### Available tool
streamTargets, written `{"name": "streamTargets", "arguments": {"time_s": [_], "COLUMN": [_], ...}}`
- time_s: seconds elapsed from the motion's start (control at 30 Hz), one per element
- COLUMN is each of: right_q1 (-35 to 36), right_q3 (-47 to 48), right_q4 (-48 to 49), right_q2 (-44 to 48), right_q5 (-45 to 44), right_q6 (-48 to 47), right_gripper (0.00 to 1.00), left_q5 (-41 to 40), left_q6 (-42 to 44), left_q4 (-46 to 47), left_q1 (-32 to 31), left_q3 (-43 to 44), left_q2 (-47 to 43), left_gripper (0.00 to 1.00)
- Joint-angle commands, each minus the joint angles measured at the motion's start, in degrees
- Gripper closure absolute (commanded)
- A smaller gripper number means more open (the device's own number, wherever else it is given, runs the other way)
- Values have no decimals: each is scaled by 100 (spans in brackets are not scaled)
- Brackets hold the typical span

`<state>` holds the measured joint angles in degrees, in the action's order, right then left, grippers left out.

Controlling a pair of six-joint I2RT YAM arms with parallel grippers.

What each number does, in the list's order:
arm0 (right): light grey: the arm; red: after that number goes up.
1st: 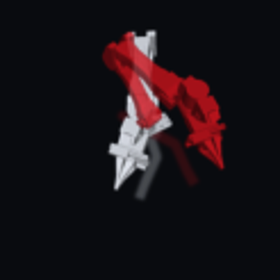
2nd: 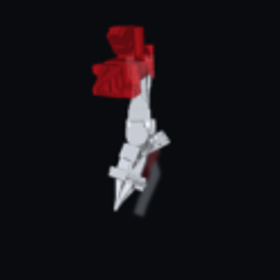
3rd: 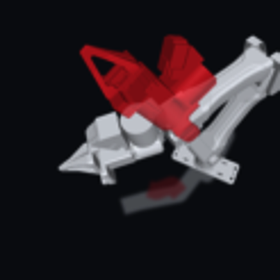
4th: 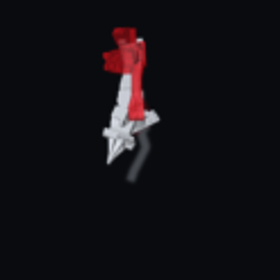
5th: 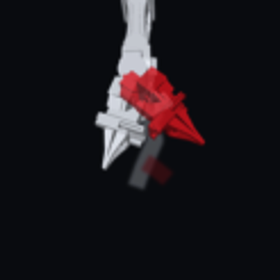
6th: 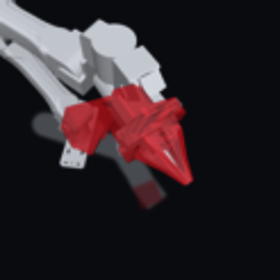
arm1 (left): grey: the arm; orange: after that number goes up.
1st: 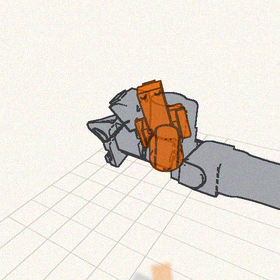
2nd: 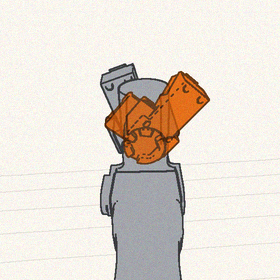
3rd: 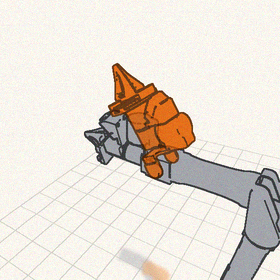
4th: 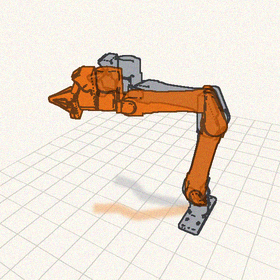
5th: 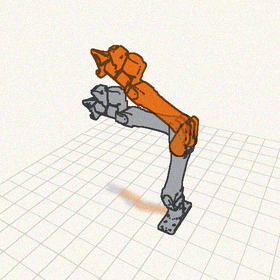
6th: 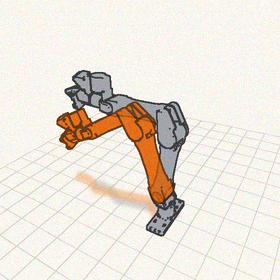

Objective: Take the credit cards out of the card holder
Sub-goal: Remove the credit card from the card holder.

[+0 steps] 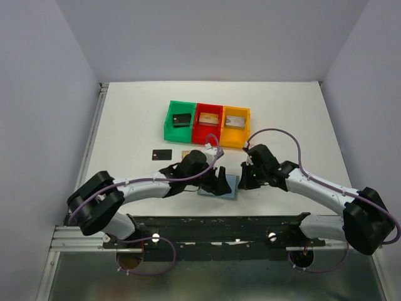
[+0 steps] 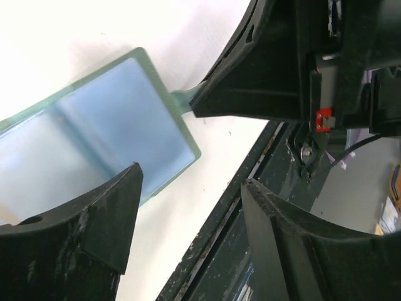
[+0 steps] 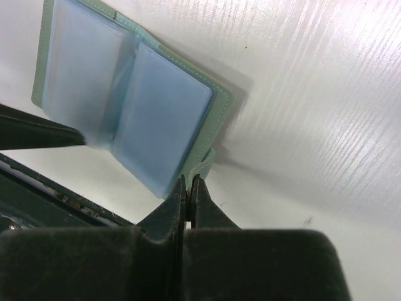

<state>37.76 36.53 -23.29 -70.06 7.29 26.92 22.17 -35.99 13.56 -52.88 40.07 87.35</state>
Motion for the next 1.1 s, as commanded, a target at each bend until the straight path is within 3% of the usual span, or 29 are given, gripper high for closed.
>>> {"name": "streamTargets", "arguments": {"time_s": [0.0, 0.13, 0.3, 1.07], "right_q1": [-32, -40, -32, -32], "right_q3": [-68, -41, -24, 12], "right_q4": [70, 79, 88, 114], "right_q2": [37, 19, -25, -113], "right_q5": [-122, -96, -79, -8], "right_q6": [-73, -90, -73, -55], "right_gripper": [99, 100, 100, 99], "left_q5": [-1135, -1426, -1461, -1277], "left_q6": [-171, -321, -391, -400], "left_q4": [-186, -284, -459, -319], "left_q1": [164, 278, 305, 305], "left_q3": [-719, -1133, -1169, -1160], "left_q2": [-1113, -1563, -1476, -1001], "left_gripper": [22, 16, 13, 15]}}
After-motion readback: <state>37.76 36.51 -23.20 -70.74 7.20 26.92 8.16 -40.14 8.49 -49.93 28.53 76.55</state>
